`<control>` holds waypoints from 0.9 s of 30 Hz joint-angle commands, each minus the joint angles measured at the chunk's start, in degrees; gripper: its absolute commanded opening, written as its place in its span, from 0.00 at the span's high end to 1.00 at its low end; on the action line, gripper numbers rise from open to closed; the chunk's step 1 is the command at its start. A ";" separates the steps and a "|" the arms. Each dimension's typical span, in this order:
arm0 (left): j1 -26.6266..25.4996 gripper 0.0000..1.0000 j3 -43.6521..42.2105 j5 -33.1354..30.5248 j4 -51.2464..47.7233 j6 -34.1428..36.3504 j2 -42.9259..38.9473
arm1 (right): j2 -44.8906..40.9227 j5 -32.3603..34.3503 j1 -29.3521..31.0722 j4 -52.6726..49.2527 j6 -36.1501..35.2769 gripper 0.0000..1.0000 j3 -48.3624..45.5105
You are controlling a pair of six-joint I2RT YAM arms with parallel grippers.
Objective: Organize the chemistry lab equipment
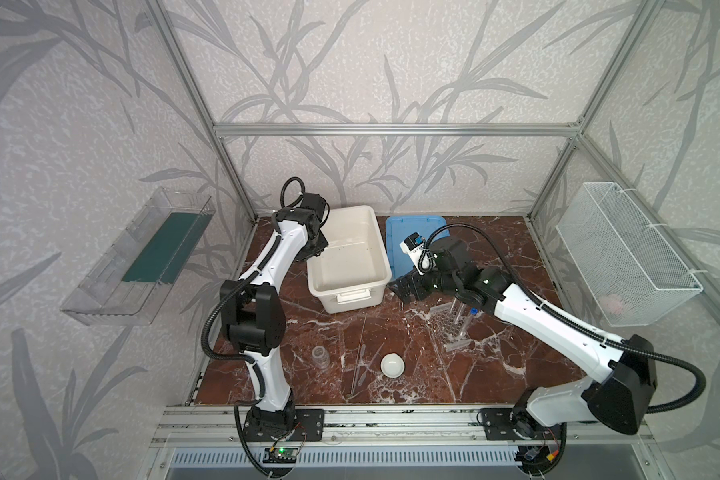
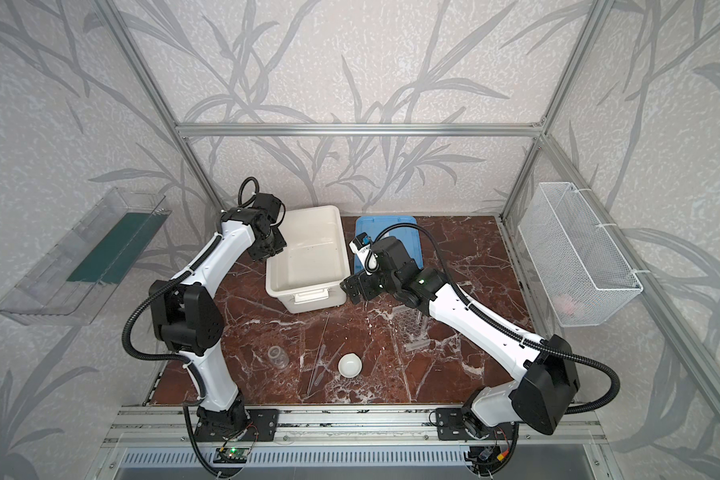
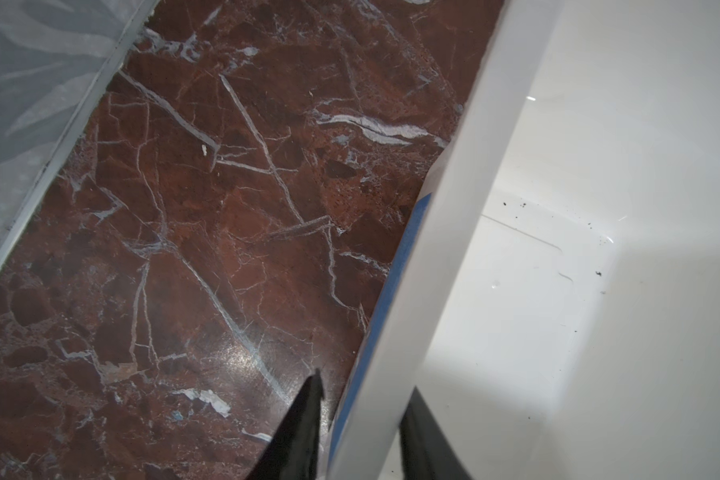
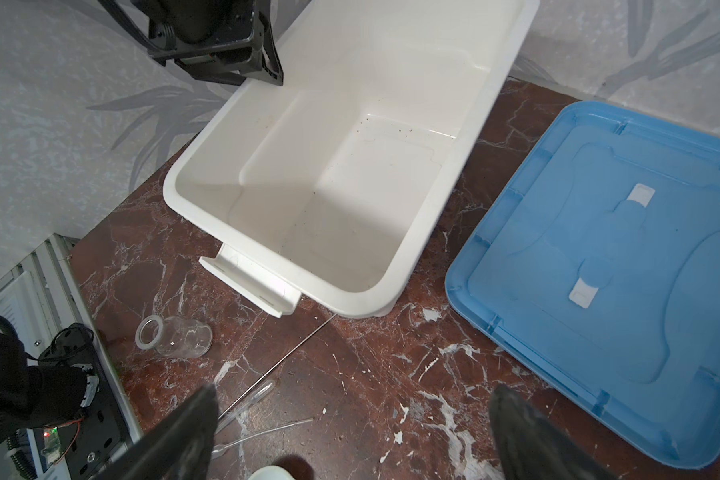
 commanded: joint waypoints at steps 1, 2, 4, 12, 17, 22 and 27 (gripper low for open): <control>0.93 0.74 -0.13 0.25 -3.36 -3.65 -0.54 | 1.46 -1.25 1.80 1.65 -0.74 0.00 -1.07; 0.99 0.74 -0.54 -0.17 -3.30 -4.04 -0.94 | 1.73 -1.52 2.06 1.70 -0.80 0.00 -1.11; 1.35 0.74 -1.29 -1.75 -3.74 -5.74 -2.05 | 2.15 -1.66 2.22 1.99 -0.65 0.00 -1.38; 2.36 0.78 -14.99 0.81 4.35 -21.52 -12.35 | 3.23 -1.56 2.28 3.04 0.33 0.00 -1.67; 1.09 0.75 -27.35 4.55 14.58 -32.50 -20.73 | 3.69 -1.10 2.26 3.35 0.68 0.00 -1.50; -1.13 0.61 -32.46 2.43 17.89 -35.82 -25.28 | 3.35 -0.02 2.26 3.89 0.62 0.00 -1.78; -4.68 0.31 -35.72 2.25 19.92 -36.46 -29.45 | 3.00 1.00 2.26 4.29 0.62 0.00 -2.10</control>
